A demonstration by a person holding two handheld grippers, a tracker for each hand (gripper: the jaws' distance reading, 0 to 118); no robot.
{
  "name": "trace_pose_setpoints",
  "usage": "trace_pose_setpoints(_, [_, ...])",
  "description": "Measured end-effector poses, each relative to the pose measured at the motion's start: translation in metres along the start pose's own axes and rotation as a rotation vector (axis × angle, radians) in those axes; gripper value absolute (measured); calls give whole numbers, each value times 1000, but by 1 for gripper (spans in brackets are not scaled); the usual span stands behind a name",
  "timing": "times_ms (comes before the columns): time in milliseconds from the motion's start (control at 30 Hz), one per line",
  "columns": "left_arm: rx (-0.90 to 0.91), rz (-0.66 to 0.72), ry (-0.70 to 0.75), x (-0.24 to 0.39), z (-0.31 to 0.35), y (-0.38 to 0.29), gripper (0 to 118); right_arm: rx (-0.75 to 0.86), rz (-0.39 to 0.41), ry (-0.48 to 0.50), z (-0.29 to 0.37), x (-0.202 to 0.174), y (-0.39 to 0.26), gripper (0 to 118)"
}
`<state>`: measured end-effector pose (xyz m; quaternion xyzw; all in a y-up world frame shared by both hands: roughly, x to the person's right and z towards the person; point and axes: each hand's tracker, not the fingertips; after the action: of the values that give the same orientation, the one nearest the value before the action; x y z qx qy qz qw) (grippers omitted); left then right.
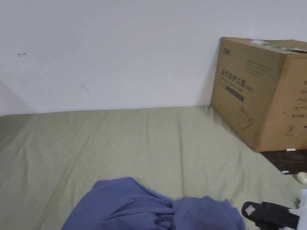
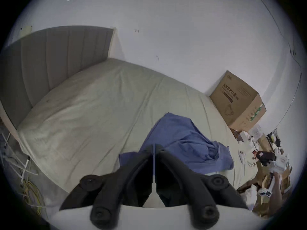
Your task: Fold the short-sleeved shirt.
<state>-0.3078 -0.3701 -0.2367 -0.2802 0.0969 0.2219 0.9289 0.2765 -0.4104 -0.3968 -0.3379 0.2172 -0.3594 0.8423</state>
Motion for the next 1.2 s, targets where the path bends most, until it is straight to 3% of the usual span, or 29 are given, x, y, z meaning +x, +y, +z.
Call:
trace_pose_setpoints(67, [-49, 0, -32, -7, -7, 5, 1, -14, 5, 49, -4, -2, -3, 3])
trace_pose_setpoints(167, [-169, -69, 60, -23, -35, 8, 1, -16, 21, 88, -5, -11, -8, 3])
trace_pose_setpoints(267, [-249, -42, 116, -59, -75, 6, 6, -56, -47, 178, -12, -9, -9, 3])
trace_pose_setpoints(300, [-291, -14, 116, -70, -89, 5, 30, -65, -71, 192, -13, -7, -9, 3])
trace_pose_setpoints(333, [-347, 14, 119, -81, -104, 2, 89, -67, -90, 194, -15, -5, -9, 3])
trace_pose_setpoints(367, [-362, 49, 83, -86, -113, -3, 110, -71, -109, 193, -16, -3, -9, 3])
trace_pose_setpoints(400, [-354, 68, 54, -91, -121, -5, 111, -77, -126, 196, -18, -1, -9, 3])
trace_pose_setpoints(567, [-428, 54, 25, -87, -166, -22, 105, -94, -299, 268, -24, 12, -12, 3])
trace_pose_setpoints(600, [-457, 48, -2, -84, -169, -26, 91, -91, -310, 257, -24, 15, -11, 3])
trace_pose_setpoints(667, [-449, -38, 13, -64, -169, -32, 5, -82, -288, 184, -26, 19, -7, 3])
trace_pose_setpoints(733, [-393, -164, 48, -45, -157, -39, 1, -56, -244, 101, -25, 21, -2, 3])
trace_pose_setpoints(833, [-363, -170, -17, -28, -136, -41, 1, -52, -106, -24, -34, 22, 15, 3])
trace_pose_setpoints(867, [-342, -176, -12, -23, -128, -41, 1, -56, -47, -98, -39, 21, 22, 18])
trace_pose_setpoints(900, [-326, -176, -9, -15, -116, -39, 1, -64, -12, -157, -45, 22, 27, 61])
trace_pose_setpoints(933, [-315, -171, -17, -12, -108, -37, 1, -102, 3, -177, -60, 30, 39, 113])
trace_pose_setpoints(1100, [-251, -158, -38, 7, -76, -27, 1, -277, 62, -324, -126, 48, 59, 116])
trace_pose_setpoints(1200, [-245, -135, -44, 10, -70, -19, 1, -377, 179, -400, -166, 51, 63, 116])
